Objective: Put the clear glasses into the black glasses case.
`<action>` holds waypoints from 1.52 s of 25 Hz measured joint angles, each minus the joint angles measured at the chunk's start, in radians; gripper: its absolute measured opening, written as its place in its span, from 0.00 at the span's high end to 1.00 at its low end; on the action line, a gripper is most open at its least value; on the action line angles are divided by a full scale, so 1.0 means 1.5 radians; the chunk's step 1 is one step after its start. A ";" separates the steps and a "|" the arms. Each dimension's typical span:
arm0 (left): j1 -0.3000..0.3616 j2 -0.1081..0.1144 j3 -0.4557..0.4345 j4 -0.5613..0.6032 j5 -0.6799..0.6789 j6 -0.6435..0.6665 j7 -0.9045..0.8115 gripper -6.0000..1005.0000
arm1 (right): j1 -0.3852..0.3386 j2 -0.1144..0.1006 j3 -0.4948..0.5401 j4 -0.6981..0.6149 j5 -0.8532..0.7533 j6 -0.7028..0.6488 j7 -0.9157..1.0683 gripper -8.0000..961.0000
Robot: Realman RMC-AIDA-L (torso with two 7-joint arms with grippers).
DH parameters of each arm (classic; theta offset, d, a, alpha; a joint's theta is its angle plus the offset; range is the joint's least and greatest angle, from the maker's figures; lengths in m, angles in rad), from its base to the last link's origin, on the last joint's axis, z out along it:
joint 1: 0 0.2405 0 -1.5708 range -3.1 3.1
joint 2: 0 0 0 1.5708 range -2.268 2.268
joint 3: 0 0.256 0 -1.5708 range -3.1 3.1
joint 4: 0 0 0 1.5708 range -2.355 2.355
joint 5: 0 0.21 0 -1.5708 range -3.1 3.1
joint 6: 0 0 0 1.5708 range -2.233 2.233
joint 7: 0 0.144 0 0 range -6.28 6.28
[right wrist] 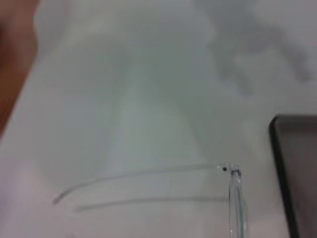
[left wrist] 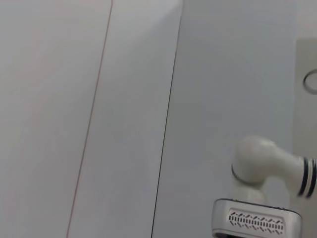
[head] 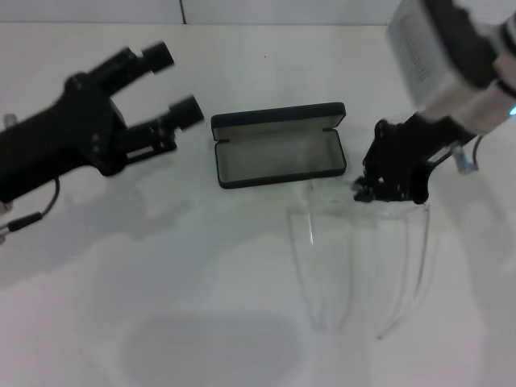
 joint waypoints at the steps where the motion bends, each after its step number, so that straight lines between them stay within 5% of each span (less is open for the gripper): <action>1: 0.000 0.000 0.000 0.003 -0.011 0.005 0.000 0.11 | -0.011 -0.001 0.030 -0.011 0.015 -0.013 -0.002 0.92; 7: -0.025 -0.003 0.025 0.019 -0.083 0.035 -0.003 0.11 | -0.066 -0.002 0.148 -0.026 0.109 -0.031 -0.020 0.92; 14: -0.083 -0.003 0.055 0.007 -0.097 0.034 0.020 0.14 | -0.117 0.001 0.159 0.032 0.290 -0.023 -0.086 0.93; 20: -0.127 -0.002 0.075 -0.034 -0.088 0.032 0.034 0.32 | -0.128 0.001 0.164 0.109 0.400 -0.019 -0.107 0.93; 30: -0.132 -0.002 0.106 -0.085 -0.095 0.037 0.047 0.80 | -0.136 0.003 0.157 0.173 0.496 -0.023 -0.137 0.93; 38: -0.149 -0.003 0.129 -0.141 -0.094 0.036 0.056 0.93 | -0.135 0.004 0.140 0.176 0.548 -0.028 -0.138 0.93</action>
